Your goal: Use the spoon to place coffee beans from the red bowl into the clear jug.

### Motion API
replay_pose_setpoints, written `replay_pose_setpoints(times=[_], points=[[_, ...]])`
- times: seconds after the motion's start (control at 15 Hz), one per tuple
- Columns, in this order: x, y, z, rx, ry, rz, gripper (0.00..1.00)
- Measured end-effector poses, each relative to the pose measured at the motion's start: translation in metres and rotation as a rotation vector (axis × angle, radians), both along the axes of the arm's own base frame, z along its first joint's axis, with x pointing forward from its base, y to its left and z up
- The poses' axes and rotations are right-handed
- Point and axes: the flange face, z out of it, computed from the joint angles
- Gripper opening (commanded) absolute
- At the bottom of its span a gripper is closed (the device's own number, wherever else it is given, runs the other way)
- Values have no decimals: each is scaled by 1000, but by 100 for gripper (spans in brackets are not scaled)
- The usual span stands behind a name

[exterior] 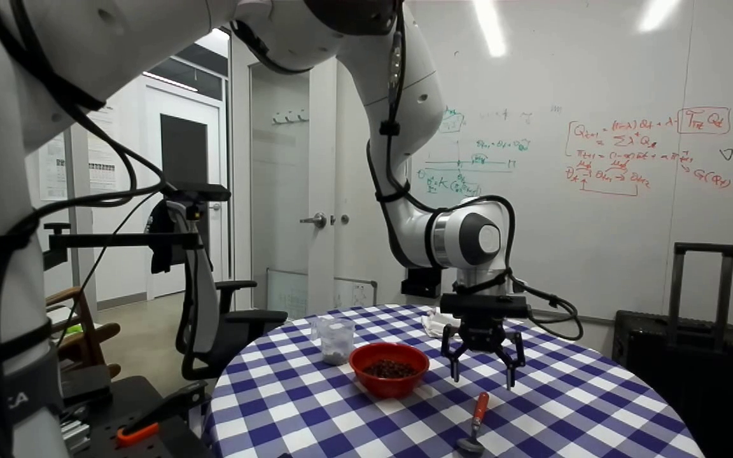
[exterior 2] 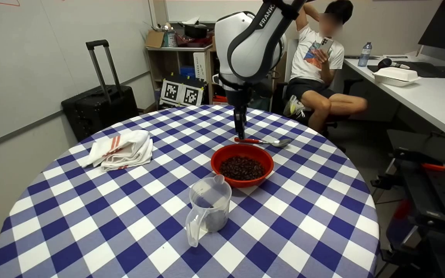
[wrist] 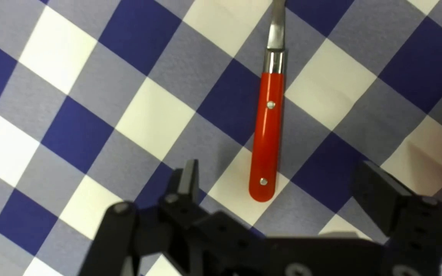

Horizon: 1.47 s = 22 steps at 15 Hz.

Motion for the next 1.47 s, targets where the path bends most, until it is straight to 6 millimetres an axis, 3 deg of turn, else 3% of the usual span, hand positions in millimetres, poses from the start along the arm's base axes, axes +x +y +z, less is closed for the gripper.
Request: replay_pose_setpoints(times=[0.27,0.4,0.53,1.07,1.47], points=[[-3,0,-19,4,22,0,97],[-1,-1,-23,3,22,-1,73],[4,-4,-23,2,18,-5,63],[16,-16,-17,9,22,-44,1],[17,-13,-19,14,26,-43,5]])
